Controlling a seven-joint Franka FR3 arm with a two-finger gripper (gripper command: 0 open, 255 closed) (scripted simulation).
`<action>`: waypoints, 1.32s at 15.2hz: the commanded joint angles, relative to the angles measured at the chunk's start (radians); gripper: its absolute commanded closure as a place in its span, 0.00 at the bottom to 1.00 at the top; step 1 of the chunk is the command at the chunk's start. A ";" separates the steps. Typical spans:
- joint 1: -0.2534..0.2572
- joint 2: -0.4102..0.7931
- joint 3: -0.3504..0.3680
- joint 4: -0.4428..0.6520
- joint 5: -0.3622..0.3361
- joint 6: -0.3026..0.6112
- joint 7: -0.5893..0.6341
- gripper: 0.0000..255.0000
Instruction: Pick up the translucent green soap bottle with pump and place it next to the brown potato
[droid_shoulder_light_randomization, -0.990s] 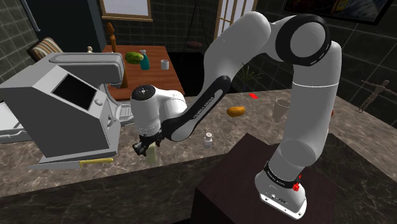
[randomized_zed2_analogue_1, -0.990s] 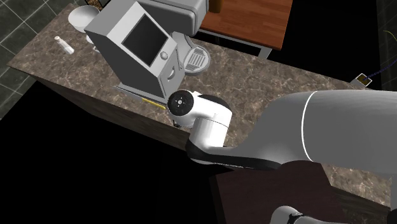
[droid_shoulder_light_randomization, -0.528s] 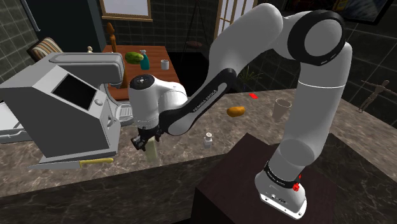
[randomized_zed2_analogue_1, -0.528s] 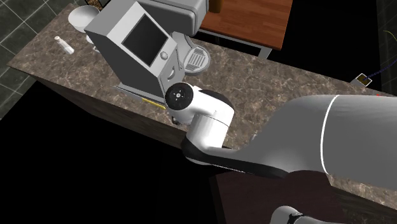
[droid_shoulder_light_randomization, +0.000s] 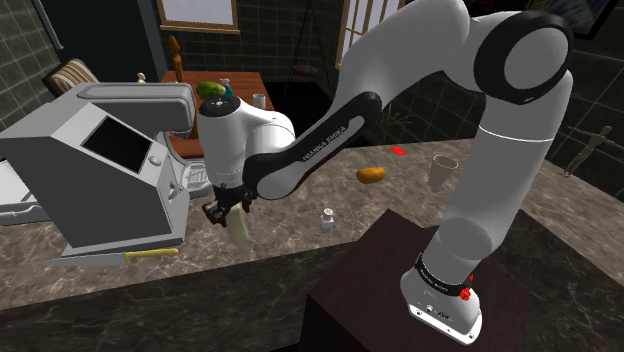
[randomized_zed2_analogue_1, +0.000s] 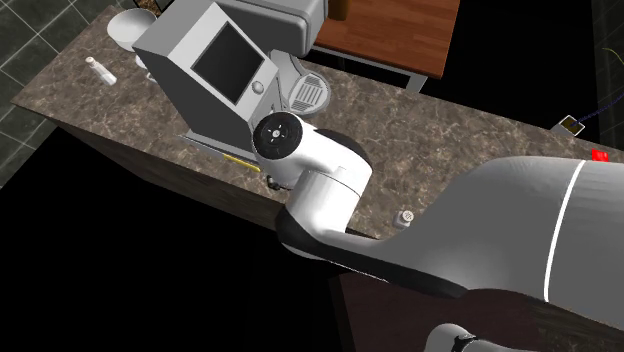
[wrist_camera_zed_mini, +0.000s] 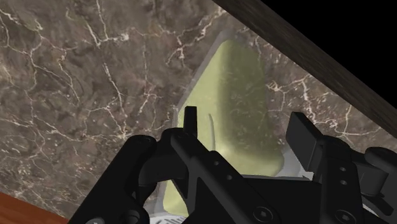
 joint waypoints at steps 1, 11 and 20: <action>-0.007 -0.023 0.007 0.005 0.027 -0.018 -0.022 1.00; -0.024 -0.112 0.024 0.060 0.131 -0.125 -0.108 1.00; -0.029 -0.172 0.024 0.129 0.196 -0.230 -0.167 1.00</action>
